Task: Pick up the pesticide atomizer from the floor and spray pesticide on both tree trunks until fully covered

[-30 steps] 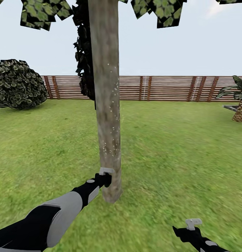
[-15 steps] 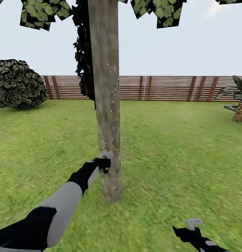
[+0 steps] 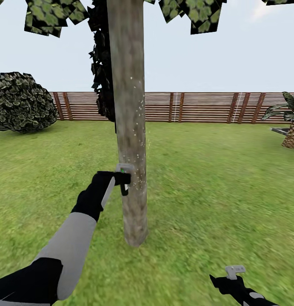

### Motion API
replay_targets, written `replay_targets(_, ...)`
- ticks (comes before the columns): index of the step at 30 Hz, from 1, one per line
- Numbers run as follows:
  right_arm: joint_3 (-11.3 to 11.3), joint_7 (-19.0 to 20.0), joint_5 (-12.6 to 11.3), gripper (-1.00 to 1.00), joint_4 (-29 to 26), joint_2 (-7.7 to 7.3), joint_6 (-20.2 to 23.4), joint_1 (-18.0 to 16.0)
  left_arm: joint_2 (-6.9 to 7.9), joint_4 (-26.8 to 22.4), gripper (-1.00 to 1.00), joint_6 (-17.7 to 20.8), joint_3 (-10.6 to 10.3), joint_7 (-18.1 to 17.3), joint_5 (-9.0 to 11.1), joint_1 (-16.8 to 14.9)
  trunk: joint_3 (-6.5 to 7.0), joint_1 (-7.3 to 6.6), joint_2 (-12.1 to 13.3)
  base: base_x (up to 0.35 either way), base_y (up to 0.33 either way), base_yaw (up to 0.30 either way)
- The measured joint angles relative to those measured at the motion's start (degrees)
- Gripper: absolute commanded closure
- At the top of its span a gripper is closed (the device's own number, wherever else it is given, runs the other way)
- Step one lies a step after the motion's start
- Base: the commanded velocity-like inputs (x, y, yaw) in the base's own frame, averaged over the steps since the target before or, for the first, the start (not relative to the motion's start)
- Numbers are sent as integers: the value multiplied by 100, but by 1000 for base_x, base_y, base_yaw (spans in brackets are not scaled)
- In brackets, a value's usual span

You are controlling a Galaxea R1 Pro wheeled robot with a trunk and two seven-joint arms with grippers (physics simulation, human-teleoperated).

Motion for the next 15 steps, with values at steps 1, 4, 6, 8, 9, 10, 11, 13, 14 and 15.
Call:
replay_targets(1, 1, 0, 1, -100, 0, 0, 0, 0, 0, -37, 100, 88, 0, 3, -3, -8, 0, 0, 0, 0, 0, 0)
replay_targets(4, 1, 0, 1, -100, 0, 0, 2, 0, 0, -60, 100, 199, 0, 5, -1, -182, 1, 0, 0, 0, 0, 0)
replay_targets(6, 2, 0, 1, -100, 0, 0, 5, 0, 0, -54, 100, 432, 1, 7, 3, -485, 1, 0, -1, 0, 0, 0)
replay_targets(8, 1, 0, 1, -100, 0, 2, 7, 0, 0, -54, 100, 654, 1, 13, 0, -740, 1, 0, 0, 0, 0, 0)
replay_targets(9, 1, 0, 1, -100, 0, 1, 8, 0, 0, -54, 100, 715, 1, 15, 0, -869, 1, 0, 0, 0, 0, 0)
replay_targets(10, 2, 0, 1, -100, 0, 5, 8, 0, 0, -52, 100, 769, 1, 15, 1, -1054, 1, 0, 1, 0, 0, 0)
replay_targets(11, 2, 0, 1, -100, 0, 6, 8, 0, 0, -48, 100, 795, 2, 19, 7, -1192, 1, 0, -1, 0, 0, 0)
replay_targets(13, 2, 0, 2, -100, 0, 22, 9, 0, -1, -38, 100, 844, 3, 13, 7, -1371, 1, 0, 0, 0, 0, 0)
replay_targets(14, 2, 0, 2, -100, 0, 28, 9, 0, 0, -35, 100, 886, 2, 13, -1, -1437, 0, 0, 0, 0, 0, 0)
replay_targets(15, 3, 0, 2, -100, 0, 47, 9, 0, -1, -28, 100, 1135, 3, 12, 5, -1683, 1, 1, 2, 0, 0, 0)
